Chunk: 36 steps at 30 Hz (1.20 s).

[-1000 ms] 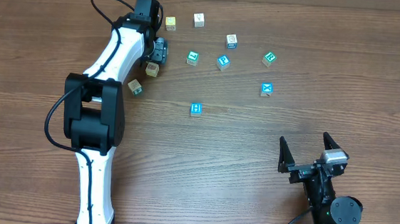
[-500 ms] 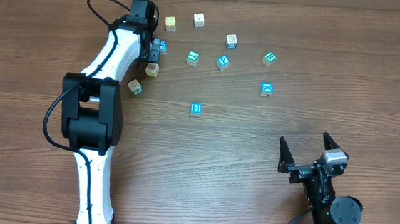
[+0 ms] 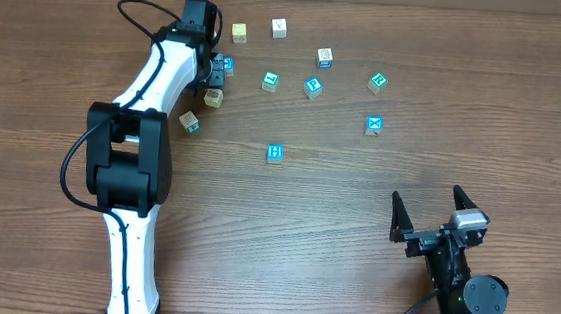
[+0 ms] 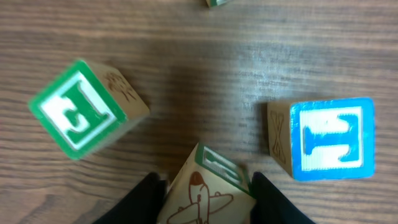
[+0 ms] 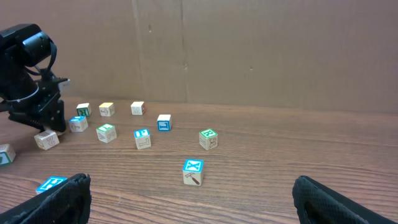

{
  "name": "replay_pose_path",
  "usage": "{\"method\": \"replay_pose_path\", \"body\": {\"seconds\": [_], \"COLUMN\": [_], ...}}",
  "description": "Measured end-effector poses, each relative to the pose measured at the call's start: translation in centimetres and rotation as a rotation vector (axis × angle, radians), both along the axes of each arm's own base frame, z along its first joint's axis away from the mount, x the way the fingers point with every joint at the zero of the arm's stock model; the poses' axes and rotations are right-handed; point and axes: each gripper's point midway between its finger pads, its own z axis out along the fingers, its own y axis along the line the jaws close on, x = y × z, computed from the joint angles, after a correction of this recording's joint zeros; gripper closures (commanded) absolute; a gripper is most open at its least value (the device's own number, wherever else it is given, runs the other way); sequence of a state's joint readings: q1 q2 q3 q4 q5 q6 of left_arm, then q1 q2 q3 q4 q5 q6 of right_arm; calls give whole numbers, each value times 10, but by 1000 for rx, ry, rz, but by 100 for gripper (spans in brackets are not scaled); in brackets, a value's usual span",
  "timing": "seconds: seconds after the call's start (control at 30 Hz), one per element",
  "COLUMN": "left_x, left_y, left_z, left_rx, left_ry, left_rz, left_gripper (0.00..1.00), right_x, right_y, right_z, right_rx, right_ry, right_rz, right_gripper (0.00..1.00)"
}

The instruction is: Form a tower

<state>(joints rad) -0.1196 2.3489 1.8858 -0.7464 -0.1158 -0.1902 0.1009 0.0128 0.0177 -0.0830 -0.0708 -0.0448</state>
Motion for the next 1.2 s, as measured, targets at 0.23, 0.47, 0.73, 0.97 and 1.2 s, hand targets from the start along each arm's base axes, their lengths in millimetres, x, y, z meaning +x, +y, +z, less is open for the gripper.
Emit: {"method": "replay_pose_path", "body": {"seconds": [0.23, 0.47, 0.73, 0.97, 1.2], "left_x": [-2, -3, -12, -2, 1], "left_y": [-1, -1, 0, -1, -1], "left_z": [-1, -2, -6, -2, -1], "left_rx": [-3, 13, 1, -5, -8], "left_ry": [7, 16, 52, 9, -5], "left_rz": [-8, -47, -7, -4, 0], "left_gripper": [79, 75, 52, 58, 64], "right_x": [0, 0, 0, 0, 0], "right_y": [0, 0, 0, 0, 0], "right_z": [0, 0, 0, 0, 0], "right_rx": [0, 0, -1, 0, 0], "right_ry": [0, 0, 0, 0, 0], "right_rz": [0, 0, 0, 0, 0], "right_gripper": [0, 0, 0, 0, 0]}}
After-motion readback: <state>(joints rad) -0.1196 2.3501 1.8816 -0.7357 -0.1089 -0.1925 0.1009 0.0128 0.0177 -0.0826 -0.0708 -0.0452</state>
